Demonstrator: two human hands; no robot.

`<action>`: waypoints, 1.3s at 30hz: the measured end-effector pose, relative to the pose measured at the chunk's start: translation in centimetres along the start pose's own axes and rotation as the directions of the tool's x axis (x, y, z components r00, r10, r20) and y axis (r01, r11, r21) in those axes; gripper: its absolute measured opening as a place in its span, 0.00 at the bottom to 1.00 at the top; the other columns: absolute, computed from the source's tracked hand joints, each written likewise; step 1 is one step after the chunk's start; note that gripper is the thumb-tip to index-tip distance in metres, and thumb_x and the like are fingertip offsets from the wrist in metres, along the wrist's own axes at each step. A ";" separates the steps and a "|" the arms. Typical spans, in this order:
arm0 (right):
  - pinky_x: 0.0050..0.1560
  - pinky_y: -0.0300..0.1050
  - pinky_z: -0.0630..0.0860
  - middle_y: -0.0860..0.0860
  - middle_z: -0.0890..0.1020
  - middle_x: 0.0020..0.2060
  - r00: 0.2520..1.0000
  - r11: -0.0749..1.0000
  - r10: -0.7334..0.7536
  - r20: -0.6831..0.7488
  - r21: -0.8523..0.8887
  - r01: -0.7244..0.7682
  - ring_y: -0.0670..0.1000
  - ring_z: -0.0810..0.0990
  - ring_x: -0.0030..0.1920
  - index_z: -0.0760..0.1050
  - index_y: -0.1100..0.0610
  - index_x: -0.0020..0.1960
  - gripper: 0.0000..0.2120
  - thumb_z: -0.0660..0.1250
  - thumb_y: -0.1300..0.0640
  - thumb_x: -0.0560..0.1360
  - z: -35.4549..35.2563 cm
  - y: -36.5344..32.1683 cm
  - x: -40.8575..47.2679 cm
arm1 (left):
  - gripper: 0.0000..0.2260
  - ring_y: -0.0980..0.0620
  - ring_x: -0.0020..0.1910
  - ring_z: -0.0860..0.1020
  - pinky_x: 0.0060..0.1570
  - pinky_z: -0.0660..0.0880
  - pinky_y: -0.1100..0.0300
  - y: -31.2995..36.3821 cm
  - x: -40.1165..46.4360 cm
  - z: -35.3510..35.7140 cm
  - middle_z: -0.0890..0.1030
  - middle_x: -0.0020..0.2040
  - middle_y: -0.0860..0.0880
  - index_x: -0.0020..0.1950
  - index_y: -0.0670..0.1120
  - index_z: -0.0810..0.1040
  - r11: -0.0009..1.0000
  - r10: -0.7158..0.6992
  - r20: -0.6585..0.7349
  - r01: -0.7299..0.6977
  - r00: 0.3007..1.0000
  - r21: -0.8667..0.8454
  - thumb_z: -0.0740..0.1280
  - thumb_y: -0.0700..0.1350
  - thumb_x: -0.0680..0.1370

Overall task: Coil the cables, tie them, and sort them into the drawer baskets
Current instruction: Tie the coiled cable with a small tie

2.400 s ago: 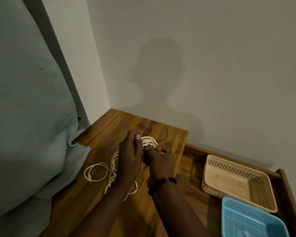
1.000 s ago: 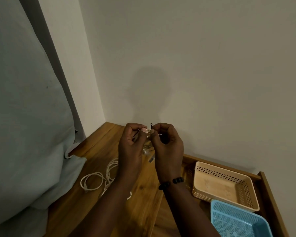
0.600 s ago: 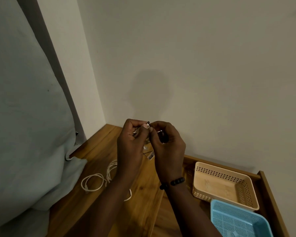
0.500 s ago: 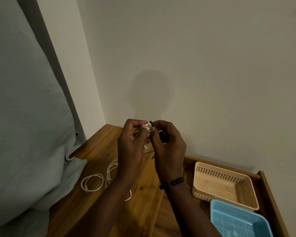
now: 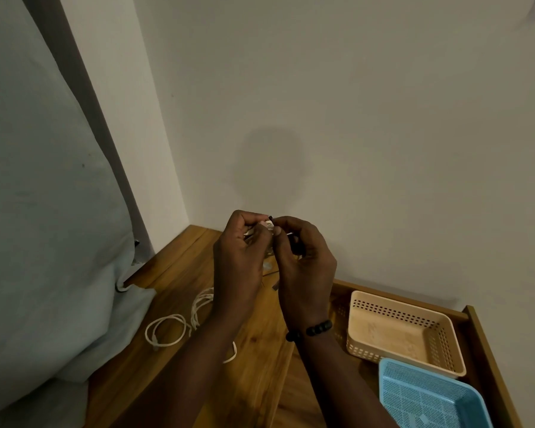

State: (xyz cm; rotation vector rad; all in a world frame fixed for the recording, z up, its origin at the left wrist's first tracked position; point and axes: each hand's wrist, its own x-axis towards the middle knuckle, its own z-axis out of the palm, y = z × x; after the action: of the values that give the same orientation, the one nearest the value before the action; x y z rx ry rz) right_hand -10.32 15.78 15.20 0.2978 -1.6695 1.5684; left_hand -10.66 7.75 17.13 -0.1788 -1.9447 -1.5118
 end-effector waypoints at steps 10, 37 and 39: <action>0.41 0.41 0.79 0.48 0.82 0.44 0.997 0.997 0.072 -0.028 0.030 -0.071 0.49 0.81 0.43 0.80 0.55 0.53 0.06 0.67 0.60 0.78 0.2 0.1 -0.3 | 0.04 0.67 0.45 0.79 0.39 0.74 0.75 0.3 -0.3 0.0 0.80 0.43 0.59 0.51 0.48 0.77 1.000 0.023 0.015 -0.023 1.000 0.011 0.67 0.41 0.79; 0.43 0.27 0.73 0.50 0.82 0.46 0.998 0.993 0.025 0.057 -0.120 -0.018 0.41 0.79 0.45 0.80 0.56 0.53 0.06 0.68 0.62 0.76 -0.4 -0.3 0.0 | 0.04 0.64 0.46 0.79 0.42 0.75 0.73 -0.1 -0.4 -0.4 0.80 0.44 0.59 0.50 0.51 0.76 0.991 0.102 0.072 -0.108 0.992 0.074 0.66 0.42 0.79; 0.43 0.26 0.73 0.50 0.81 0.46 0.997 0.990 0.016 0.079 -0.140 -0.005 0.41 0.78 0.45 0.80 0.57 0.53 0.06 0.68 0.63 0.77 -0.6 -0.3 0.2 | 0.04 0.66 0.46 0.79 0.41 0.74 0.74 0.1 -0.5 -0.4 0.79 0.44 0.60 0.51 0.50 0.75 0.992 0.109 0.077 -0.114 0.991 0.055 0.65 0.42 0.79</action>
State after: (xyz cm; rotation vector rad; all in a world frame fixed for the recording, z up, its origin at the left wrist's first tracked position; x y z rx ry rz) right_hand -10.08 16.33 15.50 0.2822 -1.8362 1.4552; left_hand -10.12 7.54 16.96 -0.3164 -2.0006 -1.3905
